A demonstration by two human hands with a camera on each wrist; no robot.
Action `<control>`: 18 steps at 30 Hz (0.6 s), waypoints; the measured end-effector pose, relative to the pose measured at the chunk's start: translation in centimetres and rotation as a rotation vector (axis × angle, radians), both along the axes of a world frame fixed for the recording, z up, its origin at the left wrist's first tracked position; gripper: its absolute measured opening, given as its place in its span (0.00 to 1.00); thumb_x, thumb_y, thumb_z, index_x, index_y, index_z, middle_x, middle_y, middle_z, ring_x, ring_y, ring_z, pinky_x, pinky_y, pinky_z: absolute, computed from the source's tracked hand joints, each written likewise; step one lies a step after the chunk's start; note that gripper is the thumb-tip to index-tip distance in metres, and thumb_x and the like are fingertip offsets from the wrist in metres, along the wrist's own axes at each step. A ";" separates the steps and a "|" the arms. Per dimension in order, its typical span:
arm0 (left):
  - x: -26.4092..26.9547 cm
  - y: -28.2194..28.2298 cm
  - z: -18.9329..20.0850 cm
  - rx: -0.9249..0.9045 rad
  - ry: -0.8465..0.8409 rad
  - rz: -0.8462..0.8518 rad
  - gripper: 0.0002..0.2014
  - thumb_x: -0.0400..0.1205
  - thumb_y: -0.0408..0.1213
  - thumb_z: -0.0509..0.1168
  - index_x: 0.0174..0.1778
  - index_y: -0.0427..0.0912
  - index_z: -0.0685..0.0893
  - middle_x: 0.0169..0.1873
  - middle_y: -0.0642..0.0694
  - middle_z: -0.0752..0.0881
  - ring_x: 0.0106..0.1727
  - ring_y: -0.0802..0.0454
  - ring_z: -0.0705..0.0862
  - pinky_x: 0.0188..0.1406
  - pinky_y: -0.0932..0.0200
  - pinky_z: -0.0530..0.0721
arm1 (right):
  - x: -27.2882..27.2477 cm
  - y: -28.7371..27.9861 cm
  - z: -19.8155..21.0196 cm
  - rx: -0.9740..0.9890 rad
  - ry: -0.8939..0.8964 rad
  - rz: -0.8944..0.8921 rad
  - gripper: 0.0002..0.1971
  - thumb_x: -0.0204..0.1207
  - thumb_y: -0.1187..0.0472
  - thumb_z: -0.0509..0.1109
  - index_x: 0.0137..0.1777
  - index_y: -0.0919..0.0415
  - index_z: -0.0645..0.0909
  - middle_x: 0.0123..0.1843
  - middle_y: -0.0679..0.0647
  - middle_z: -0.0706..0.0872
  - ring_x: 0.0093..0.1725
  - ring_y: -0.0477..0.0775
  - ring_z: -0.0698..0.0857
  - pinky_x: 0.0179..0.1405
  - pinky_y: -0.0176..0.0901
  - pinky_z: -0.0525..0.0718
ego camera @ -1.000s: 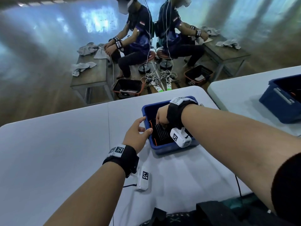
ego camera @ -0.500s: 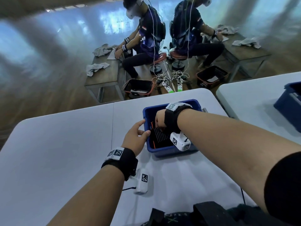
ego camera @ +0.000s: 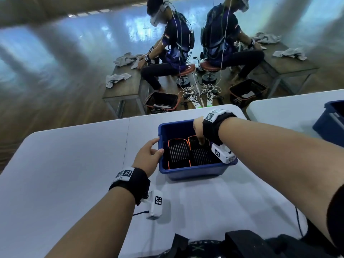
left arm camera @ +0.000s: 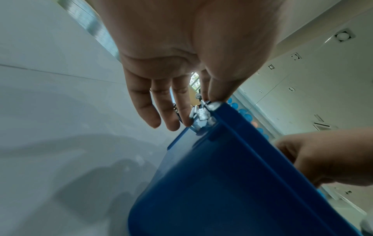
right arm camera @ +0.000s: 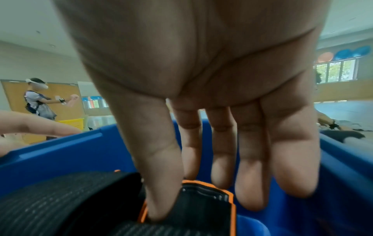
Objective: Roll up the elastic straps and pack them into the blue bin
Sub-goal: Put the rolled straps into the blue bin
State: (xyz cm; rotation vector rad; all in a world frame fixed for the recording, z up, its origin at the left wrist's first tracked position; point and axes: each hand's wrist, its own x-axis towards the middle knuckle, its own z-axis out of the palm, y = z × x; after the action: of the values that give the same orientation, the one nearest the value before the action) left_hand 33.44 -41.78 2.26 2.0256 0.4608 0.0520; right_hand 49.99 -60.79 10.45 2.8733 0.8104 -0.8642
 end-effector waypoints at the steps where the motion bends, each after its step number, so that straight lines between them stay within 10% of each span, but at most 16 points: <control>1: 0.0 0.0 -0.1 -0.004 0.002 0.001 0.22 0.87 0.38 0.66 0.78 0.56 0.76 0.42 0.45 0.92 0.45 0.51 0.91 0.51 0.46 0.91 | 0.2 -0.2 -0.2 -0.058 0.013 -0.001 0.09 0.72 0.58 0.80 0.48 0.58 0.85 0.38 0.54 0.86 0.42 0.57 0.87 0.42 0.45 0.85; 11: 0.2 0.1 -0.6 -0.067 0.000 0.023 0.22 0.87 0.39 0.65 0.79 0.58 0.75 0.44 0.44 0.92 0.48 0.46 0.92 0.54 0.37 0.91 | 0.0 -0.6 -2.4 -0.189 0.137 0.036 0.17 0.70 0.60 0.83 0.55 0.68 0.89 0.35 0.57 0.87 0.30 0.54 0.83 0.34 0.41 0.85; 18: 0.3 0.4 -0.9 -0.082 -0.013 0.015 0.22 0.87 0.39 0.66 0.77 0.58 0.76 0.42 0.44 0.91 0.47 0.48 0.92 0.54 0.39 0.91 | -0.8 3.2 -1.9 0.020 0.057 0.093 0.27 0.63 0.50 0.85 0.62 0.53 0.83 0.56 0.50 0.88 0.54 0.56 0.87 0.58 0.54 0.87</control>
State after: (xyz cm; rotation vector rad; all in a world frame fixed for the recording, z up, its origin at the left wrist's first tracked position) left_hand 33.78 -41.35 1.31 1.9407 0.4624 0.0541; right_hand 49.16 -57.59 8.55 2.8136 0.9556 -0.9363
